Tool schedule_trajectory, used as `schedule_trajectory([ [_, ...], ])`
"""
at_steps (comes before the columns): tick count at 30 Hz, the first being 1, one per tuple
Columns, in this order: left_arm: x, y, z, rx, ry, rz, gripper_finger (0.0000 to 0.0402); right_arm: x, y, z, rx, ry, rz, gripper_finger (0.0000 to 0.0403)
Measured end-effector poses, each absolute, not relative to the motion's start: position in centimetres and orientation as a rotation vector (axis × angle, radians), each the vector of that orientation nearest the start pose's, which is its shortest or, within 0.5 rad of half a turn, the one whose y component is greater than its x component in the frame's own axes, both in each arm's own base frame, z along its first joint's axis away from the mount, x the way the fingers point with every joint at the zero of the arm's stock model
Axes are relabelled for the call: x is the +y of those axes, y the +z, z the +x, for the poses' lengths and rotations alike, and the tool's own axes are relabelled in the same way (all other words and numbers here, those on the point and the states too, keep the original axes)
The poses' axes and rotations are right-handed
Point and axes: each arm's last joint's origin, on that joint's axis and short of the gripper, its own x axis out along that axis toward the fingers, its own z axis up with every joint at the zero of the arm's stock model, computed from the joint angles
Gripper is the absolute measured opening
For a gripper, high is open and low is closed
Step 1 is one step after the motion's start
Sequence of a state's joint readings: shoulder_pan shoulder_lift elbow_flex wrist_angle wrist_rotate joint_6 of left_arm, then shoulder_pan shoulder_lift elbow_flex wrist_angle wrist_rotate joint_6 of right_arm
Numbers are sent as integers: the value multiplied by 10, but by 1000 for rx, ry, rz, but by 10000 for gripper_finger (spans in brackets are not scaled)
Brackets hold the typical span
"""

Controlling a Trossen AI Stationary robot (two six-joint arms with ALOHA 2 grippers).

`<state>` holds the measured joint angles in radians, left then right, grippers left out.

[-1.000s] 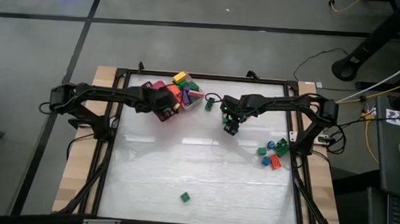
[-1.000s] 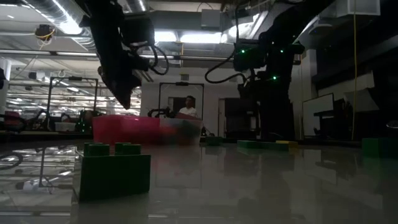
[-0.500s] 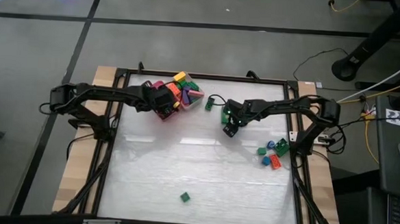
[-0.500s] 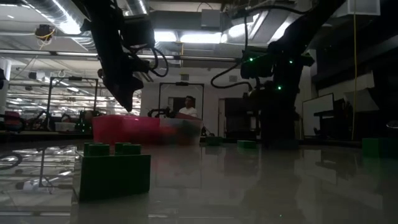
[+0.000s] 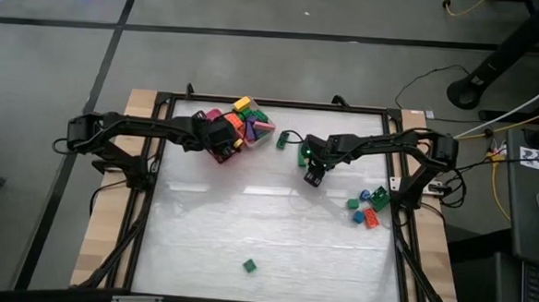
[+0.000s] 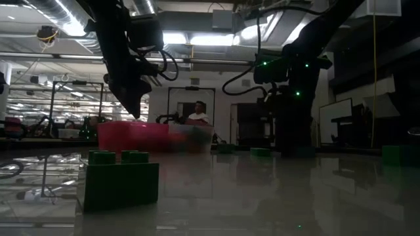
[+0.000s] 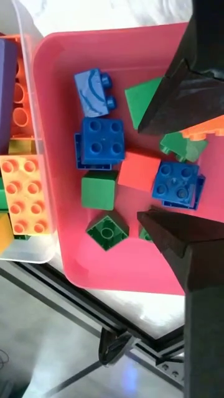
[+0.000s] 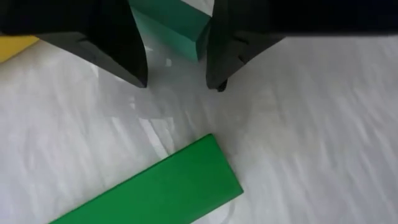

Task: Sort blocks by size
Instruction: Put the big green block into the white bin

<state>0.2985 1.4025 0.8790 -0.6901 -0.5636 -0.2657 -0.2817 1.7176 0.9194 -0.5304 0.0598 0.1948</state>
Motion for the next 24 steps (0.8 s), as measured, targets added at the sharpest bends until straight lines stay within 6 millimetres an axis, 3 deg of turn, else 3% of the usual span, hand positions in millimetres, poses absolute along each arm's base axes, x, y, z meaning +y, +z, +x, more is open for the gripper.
schedule_trajectory([
  [13, 88, 207, 235, 1110, 927, -82, 193, -84, 156, 296, 1315, -194, 245, 156],
  [24, 88, 207, 235, 1110, 927, -81, 193, -80, 155, 287, 1424, -38, 112, 156],
])
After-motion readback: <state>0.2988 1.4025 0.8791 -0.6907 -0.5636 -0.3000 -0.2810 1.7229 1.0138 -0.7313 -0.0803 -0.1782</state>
